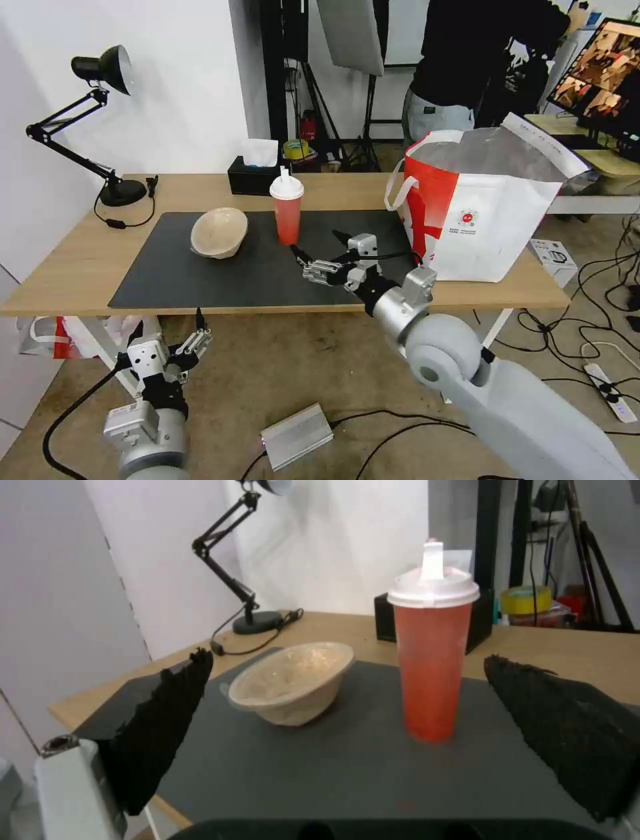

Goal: Pick up the trash from the table and place it into the takeout bag.

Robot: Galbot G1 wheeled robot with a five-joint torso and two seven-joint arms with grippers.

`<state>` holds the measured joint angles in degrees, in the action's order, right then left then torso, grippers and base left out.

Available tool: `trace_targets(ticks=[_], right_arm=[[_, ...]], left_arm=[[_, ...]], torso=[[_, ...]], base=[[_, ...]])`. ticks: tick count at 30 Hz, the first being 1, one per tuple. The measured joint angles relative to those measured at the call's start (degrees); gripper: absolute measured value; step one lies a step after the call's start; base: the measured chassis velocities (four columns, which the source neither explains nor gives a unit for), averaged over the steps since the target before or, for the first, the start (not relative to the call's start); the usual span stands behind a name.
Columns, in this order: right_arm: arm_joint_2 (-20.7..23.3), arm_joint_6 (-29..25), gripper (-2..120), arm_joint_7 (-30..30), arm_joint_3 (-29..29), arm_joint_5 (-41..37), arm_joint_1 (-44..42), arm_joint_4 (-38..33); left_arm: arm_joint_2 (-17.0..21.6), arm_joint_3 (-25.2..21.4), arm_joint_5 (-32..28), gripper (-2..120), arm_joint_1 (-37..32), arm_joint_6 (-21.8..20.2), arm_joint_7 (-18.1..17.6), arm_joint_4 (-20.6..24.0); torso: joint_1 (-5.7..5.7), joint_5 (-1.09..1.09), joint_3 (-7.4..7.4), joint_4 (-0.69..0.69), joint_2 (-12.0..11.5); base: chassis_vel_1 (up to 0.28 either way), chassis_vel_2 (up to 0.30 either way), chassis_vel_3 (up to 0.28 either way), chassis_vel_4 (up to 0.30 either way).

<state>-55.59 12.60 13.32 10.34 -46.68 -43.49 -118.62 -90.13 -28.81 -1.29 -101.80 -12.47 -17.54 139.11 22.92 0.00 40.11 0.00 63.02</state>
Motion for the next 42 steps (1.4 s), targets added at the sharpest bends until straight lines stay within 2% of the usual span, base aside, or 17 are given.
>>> trace_targets(ticks=[17,42], right_arm=[[-2.41,2.57,99,2.41,2.74,0.67,6.59,4.95],[-6.12,4.98,100,5.6,5.11,-1.36,11.58,9.74]], left_arm=[[0.08,-0.14,0.46,100,0.62,-0.1,-1.48,-1.31],[0.38,0.0,0.54,100,0.07,-0.34,-1.4,-0.97]], torso=[[0.0,0.0,0.0,0.0,0.0],[-0.01,0.0,0.0,0.0,0.01]], base=[[0.0,0.0,0.0,0.0],[0.0,0.0,0.0,0.0]])
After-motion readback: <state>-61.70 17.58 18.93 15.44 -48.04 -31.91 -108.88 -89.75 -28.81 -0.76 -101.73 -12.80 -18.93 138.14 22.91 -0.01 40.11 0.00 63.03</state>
